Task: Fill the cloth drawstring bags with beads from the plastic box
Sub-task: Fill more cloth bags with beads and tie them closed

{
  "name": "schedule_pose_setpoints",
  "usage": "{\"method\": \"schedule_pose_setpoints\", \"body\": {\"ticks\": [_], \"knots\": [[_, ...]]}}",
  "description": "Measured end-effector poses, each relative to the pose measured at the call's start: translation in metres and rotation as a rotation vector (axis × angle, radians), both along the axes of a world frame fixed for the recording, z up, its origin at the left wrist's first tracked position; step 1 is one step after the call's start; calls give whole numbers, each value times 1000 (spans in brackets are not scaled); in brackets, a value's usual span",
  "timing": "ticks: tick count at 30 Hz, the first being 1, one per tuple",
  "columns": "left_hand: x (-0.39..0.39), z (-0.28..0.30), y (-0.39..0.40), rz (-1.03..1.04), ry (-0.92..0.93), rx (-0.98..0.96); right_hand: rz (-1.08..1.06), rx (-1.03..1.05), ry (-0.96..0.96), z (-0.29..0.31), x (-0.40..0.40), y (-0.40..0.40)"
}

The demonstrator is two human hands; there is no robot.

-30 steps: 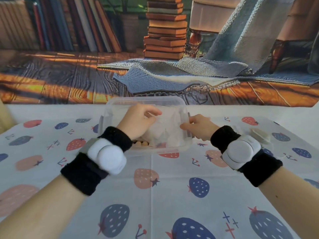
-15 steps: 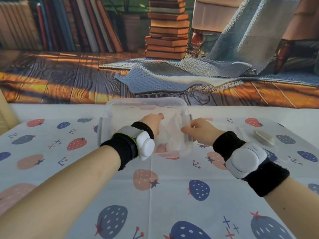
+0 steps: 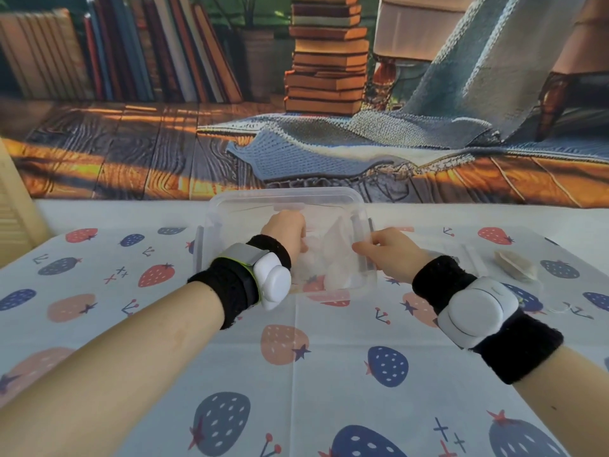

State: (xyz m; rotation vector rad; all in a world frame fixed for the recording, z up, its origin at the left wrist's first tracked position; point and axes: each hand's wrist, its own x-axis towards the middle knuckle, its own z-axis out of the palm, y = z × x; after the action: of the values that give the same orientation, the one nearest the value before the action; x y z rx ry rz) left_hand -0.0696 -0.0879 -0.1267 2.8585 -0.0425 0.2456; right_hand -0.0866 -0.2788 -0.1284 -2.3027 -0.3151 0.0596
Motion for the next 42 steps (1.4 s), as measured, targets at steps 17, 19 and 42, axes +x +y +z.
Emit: {"method": "schedule_pose_setpoints", "body": {"ticks": [17,19,42], "knots": [[-74,45,93,45,-588,-301,-186,-87,-192,17,51,28],[-77,43,105,49,-581,-352,-154,-167,-206,23,55,31],[-97,-33,121,-229,-383,-718,576,-545,86,31,28,135]]}}
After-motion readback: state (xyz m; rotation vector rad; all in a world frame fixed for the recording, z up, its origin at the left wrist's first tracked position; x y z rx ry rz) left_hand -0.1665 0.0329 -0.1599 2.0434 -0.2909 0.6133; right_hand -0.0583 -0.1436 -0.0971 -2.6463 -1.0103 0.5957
